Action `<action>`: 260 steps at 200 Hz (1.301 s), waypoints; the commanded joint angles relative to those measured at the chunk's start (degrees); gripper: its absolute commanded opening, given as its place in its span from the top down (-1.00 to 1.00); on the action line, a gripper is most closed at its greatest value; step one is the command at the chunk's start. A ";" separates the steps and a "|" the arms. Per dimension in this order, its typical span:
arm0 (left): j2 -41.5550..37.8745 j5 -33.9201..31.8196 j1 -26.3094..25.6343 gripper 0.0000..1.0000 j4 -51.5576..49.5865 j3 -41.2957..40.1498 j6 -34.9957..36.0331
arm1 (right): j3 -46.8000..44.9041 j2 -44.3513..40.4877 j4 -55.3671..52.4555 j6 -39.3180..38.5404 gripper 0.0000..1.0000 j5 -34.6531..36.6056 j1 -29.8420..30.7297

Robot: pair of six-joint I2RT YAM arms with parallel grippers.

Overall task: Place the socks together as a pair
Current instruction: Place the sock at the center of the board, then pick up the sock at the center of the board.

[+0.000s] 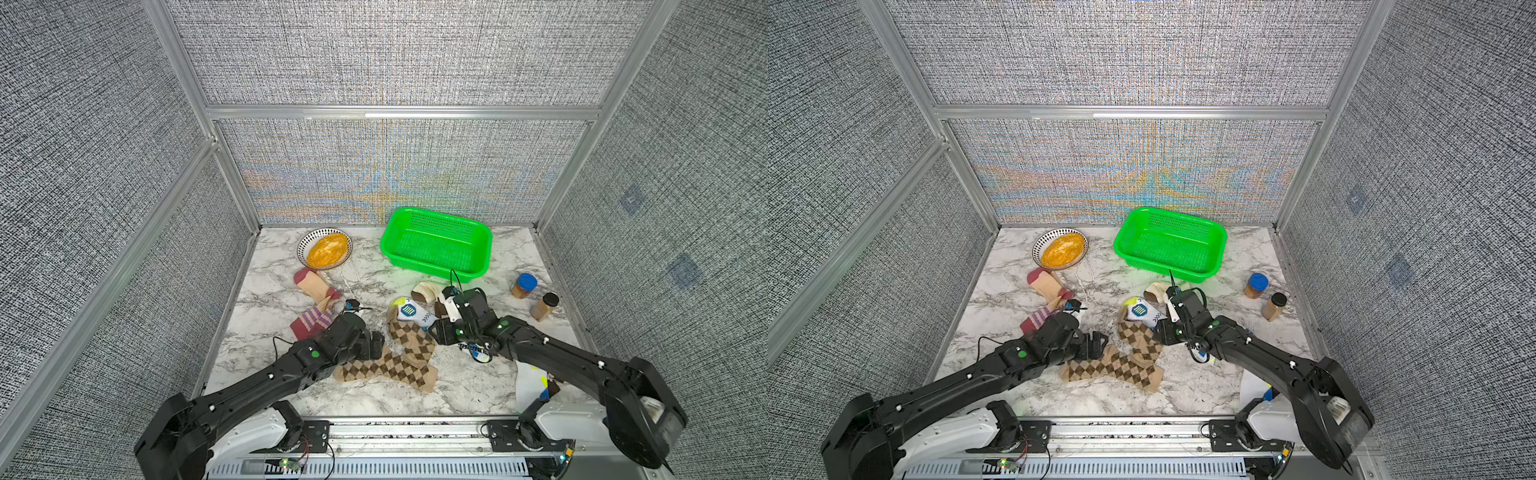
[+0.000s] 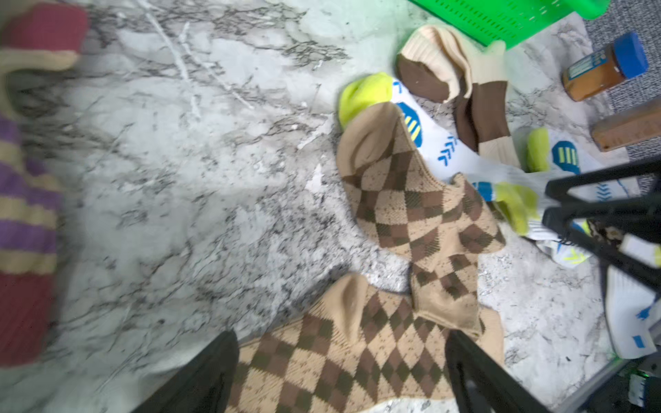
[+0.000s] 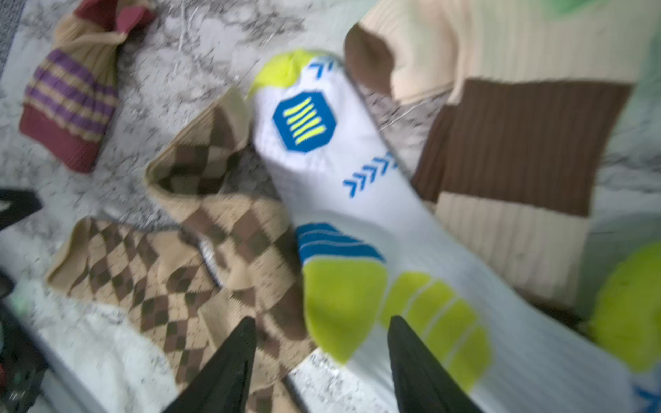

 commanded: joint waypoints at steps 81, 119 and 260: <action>-2.16 0.37 0.56 -0.85 -2.37 2.94 1.17 | -7.01 5.66 14.45 17.95 -0.15 -6.20 12.47; -6.93 -1.00 0.57 -0.85 -3.91 0.73 0.05 | -6.97 7.14 14.81 21.76 -0.15 -6.66 12.13; -11.25 -2.26 0.57 -0.85 -5.38 -2.08 -1.45 | -13.87 6.31 31.36 35.31 -0.17 -13.79 12.82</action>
